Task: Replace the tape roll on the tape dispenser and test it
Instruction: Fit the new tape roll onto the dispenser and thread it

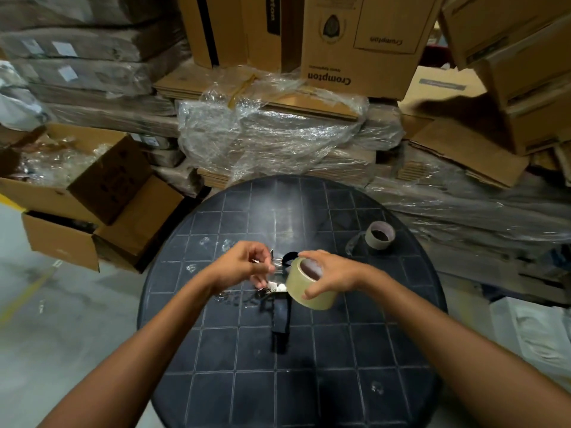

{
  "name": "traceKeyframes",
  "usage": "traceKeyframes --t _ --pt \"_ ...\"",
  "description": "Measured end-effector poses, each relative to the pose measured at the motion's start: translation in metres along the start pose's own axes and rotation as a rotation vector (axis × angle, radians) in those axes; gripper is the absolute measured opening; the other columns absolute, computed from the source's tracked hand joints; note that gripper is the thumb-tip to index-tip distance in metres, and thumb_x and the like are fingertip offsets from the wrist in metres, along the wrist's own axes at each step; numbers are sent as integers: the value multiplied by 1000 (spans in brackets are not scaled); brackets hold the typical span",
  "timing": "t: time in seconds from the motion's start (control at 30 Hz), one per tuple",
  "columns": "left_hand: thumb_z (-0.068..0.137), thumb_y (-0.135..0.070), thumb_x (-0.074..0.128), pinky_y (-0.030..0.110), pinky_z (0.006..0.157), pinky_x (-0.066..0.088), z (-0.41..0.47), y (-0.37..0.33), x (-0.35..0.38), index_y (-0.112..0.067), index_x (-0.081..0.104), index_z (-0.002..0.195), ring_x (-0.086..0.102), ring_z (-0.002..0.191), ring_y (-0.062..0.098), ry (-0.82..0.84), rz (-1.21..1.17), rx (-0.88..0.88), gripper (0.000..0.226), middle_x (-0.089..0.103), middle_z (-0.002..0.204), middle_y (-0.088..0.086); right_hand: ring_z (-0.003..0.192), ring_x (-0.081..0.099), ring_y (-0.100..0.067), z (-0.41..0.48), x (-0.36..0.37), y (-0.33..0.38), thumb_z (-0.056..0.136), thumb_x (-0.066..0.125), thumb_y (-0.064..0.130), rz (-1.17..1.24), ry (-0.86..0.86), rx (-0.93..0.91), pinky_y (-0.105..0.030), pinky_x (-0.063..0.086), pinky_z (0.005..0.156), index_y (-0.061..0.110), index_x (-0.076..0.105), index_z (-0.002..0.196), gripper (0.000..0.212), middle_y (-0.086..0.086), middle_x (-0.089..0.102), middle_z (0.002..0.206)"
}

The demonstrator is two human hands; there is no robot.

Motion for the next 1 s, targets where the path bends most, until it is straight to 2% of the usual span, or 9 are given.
traceKeyframes --t 0.07,0.17,0.33,0.43,0.6,0.7,0.83,0.93,1.0 --pt "84 -2 68 28 57 59 0 5 -21 1 57 85 67 58 23 -93 -2 11 12 66 67 14 123 44 -25 8 -7 -2 60 82 36 -95 -18 -46 -30 43 99 37 28 148 103 -5 36 134" --pt "84 -1 69 29 58 60 10 18 -27 0 56 82 69 61 25 -161 49 21 13 66 67 15 117 44 -32 30 -12 -7 56 82 36 -241 -46 -35 -44 49 97 49 24 140 103 -6 35 128" --pt "82 -4 72 32 62 59 34 56 -56 -5 56 74 73 67 23 -346 58 66 17 71 70 18 122 43 -35 73 -20 -10 57 85 36 -429 -196 -17 -44 47 100 42 0 153 128 0 24 150" --pt "82 -9 72 34 68 60 45 91 -61 -6 60 74 73 70 19 -410 145 51 16 75 73 8 119 50 -42 102 -11 -16 59 88 27 -540 -203 48 -46 51 97 40 6 152 125 -8 21 154" --pt "82 -14 74 16 66 52 45 143 -59 -12 57 66 69 74 4 -551 207 47 23 73 81 -6 120 43 -44 137 8 -21 71 79 16 -603 -189 113 -50 50 92 45 11 150 109 -14 24 145" --pt "83 -16 72 16 65 53 45 167 -56 -17 56 67 68 75 -1 -585 234 28 23 73 81 -10 119 43 -42 154 20 -24 70 80 12 -637 -147 129 -50 52 91 47 10 149 111 -12 26 143" --pt "85 -21 71 17 58 50 49 182 -55 -18 58 72 66 69 4 -609 289 6 19 70 76 -15 119 42 -42 168 27 -30 73 77 8 -659 -114 157 -50 52 92 47 10 151 110 -12 25 144" --pt "86 -22 70 10 57 45 52 183 -52 -17 58 74 65 72 1 -609 289 1 18 68 74 -18 118 43 -42 171 25 -31 72 78 8 -672 -111 171 -49 51 93 46 10 151 111 -12 25 145" --pt "87 -23 69 13 54 45 54 181 -51 -16 57 75 64 67 6 -600 294 -3 18 67 74 -17 118 43 -42 171 23 -33 71 78 7 -655 -108 184 -49 51 93 47 10 151 112 -12 25 145"
Point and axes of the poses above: each hand's wrist, its own z-axis towards the middle knuckle, its own x-axis out of the palm, y = z × x, the point moved 9 cm from there along z, towards the middle knuckle
